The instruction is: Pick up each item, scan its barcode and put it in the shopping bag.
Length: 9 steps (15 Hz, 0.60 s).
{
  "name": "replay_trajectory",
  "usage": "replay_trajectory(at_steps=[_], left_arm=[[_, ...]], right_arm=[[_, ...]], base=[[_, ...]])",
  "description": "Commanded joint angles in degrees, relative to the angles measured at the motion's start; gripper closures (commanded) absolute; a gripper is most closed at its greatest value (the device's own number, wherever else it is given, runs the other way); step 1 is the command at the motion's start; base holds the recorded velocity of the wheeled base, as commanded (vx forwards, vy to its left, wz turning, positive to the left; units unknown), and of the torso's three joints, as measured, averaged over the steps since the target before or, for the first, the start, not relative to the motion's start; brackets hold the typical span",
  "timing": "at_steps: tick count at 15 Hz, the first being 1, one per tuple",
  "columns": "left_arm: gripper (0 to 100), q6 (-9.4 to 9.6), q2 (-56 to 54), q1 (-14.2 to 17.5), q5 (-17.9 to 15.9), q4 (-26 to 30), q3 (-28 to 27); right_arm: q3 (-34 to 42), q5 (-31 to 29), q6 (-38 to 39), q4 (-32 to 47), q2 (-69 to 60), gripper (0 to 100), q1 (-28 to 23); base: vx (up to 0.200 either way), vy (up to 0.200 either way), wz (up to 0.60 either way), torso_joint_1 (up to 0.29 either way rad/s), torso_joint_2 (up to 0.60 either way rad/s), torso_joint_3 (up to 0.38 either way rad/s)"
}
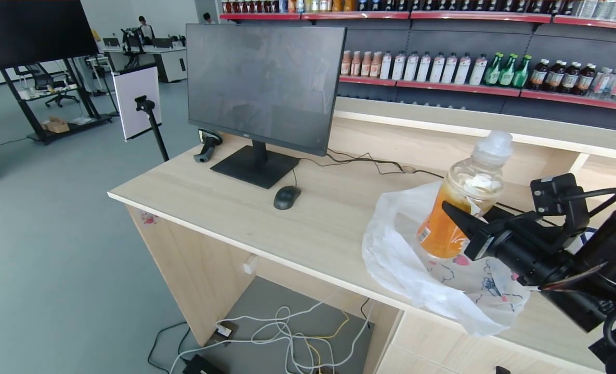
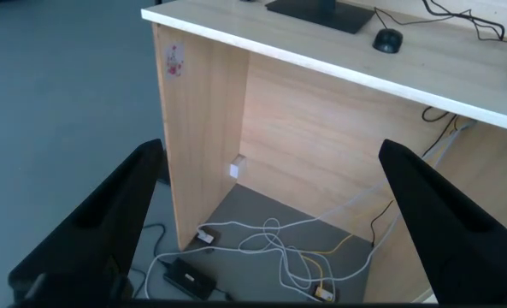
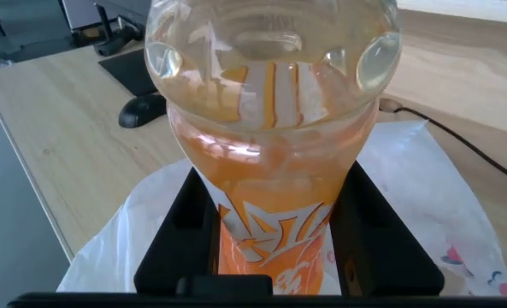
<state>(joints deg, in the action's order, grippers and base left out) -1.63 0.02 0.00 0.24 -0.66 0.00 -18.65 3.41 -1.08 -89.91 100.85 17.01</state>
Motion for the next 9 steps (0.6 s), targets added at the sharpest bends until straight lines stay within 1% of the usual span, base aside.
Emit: replay_trajectory(at_steps=[1, 5, 9], left_arm=[[0, -0.04, 0.06, 0.00, 0.02, -0.04, 0.00], [0, -0.04, 0.06, 0.00, 0.02, -0.04, 0.00], [0, -0.04, 0.06, 0.00, 0.02, -0.04, 0.00]], right_arm=[[-2.71, 0.01, 0.12, -0.09, 5.06, 100, 0.13], [-7.63, -0.07, -0.67, -0.09, 10.94, 100, -0.13], [-7.45, -0.07, -1.29, -0.09, 13.23, 100, -0.04]], base=[[0.000, 0.000, 0.00, 0.000, 0.00, 0.000], [0.000, 0.000, 0.00, 0.000, 0.00, 0.000], [0.000, 0.000, 0.00, 0.000, 0.00, 0.000]])
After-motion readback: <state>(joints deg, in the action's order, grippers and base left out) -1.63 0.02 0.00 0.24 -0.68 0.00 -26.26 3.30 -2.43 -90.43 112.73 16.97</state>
